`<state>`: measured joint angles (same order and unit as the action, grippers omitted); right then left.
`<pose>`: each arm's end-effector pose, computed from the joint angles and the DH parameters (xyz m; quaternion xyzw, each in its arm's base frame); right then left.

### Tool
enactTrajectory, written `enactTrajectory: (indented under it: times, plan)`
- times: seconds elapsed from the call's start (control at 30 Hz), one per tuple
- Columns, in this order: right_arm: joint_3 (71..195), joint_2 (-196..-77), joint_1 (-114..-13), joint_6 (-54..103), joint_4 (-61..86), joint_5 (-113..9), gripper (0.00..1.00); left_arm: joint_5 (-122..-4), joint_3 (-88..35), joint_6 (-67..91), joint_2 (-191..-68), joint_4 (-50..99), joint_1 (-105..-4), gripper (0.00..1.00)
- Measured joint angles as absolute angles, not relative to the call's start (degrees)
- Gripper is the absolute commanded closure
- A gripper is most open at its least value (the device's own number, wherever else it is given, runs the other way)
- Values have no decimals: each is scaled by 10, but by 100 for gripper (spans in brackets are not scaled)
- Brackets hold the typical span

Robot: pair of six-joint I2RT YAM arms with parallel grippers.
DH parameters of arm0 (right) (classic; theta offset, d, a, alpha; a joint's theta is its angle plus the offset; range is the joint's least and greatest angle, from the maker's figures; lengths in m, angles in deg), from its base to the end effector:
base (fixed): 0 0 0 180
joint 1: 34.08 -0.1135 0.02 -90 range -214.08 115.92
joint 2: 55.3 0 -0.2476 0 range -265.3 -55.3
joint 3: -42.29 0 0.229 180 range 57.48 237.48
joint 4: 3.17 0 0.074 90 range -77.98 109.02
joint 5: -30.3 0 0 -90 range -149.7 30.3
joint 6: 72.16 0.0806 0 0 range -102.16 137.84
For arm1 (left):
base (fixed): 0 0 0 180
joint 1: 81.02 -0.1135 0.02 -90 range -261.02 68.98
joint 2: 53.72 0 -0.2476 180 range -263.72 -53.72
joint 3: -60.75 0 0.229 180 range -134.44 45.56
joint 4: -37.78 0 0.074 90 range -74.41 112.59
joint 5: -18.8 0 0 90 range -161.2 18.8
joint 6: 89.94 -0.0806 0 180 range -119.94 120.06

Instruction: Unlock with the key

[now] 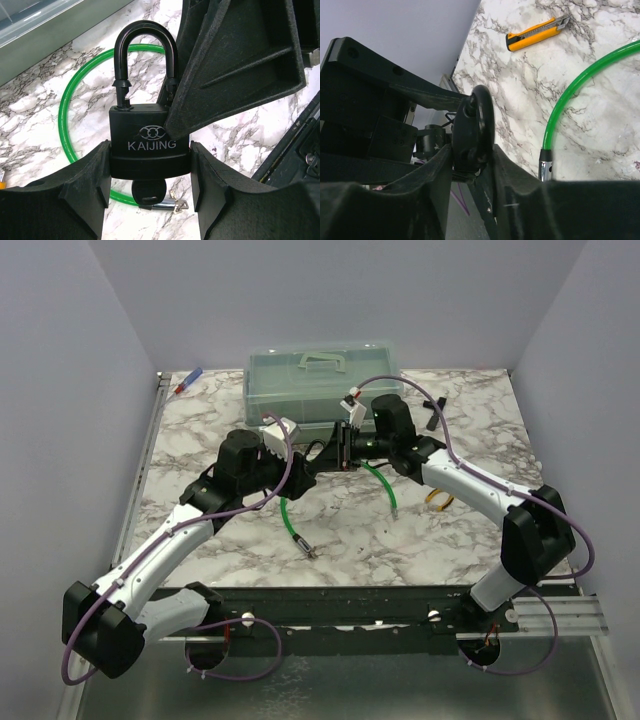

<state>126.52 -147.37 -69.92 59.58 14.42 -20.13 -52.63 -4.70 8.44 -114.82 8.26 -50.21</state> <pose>0.2770 0.2634 0.2712 -0.1396 0.8037 0.5379 0.2125 0.2143 -0.1577 0.2837 0.2469 0.8004 -0.3057 0.4527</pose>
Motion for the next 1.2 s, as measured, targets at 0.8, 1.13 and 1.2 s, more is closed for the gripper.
enactTrajectory:
  times: [0.8,1.13,1.2]
  plan:
    - [1174,-1363,-691,472,112,-165,100,-357,-63,42,-1083,61,-514,8]
    - [1145,-1230,-689,408,55,-56,100,-216,-65,49,-1092,63,-537,19]
    - [1139,-1232,-689,407,47,-42,100,-185,-65,58,-1095,75,-537,19]
